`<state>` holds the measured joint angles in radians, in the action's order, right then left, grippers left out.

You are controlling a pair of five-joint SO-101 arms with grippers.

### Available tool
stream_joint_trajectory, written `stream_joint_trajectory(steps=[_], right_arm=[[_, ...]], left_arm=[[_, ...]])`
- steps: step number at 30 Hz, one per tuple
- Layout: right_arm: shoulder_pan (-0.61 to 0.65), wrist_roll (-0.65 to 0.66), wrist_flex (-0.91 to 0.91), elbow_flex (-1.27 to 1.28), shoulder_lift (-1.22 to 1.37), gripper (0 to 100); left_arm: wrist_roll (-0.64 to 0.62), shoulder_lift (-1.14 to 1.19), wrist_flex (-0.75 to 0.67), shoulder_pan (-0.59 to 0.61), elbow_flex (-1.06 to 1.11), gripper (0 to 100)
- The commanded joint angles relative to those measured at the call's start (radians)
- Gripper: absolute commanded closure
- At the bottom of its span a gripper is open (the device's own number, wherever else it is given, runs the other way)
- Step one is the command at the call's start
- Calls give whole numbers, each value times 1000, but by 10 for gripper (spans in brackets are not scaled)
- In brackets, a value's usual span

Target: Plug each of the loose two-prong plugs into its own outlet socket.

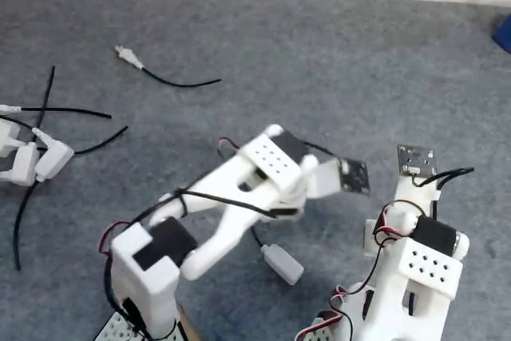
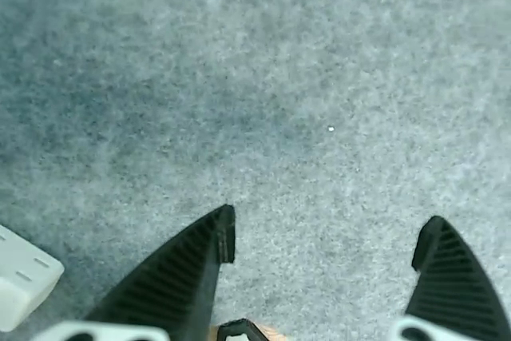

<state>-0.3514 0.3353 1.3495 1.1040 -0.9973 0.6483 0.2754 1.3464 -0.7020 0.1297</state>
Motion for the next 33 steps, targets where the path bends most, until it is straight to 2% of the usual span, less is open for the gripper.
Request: stream_joint_trajectory(steps=[1, 8, 17, 20, 22, 25, 27, 29, 33], right_arm=[[-13, 14, -16, -21, -16, 656], [-16, 12, -54, -19, -12, 656], [-12, 14, -50, -21, -12, 656], [-10, 14, -50, -21, -12, 656], [-10, 17, -50, -18, -12, 656], [-10, 18, -50, -16, -12, 656], [-8, 18, -50, -16, -12, 656], [-8, 18, -50, -16, -12, 656], [-22, 28, -54, -19, -12, 656]], left_arm=[[-38, 4, 2, -64, -1, 817], [-74, -30, 103, -67, 71, 818], [-69, -285, 110, -24, 272, 817], [-23, -355, 123, -22, 266, 817], [9, -383, 192, -25, 246, 815], [147, -420, 299, -67, 263, 816], [276, -463, 307, -85, 302, 818], [356, -512, 272, -107, 351, 818], [365, -553, 51, -117, 472, 817]])
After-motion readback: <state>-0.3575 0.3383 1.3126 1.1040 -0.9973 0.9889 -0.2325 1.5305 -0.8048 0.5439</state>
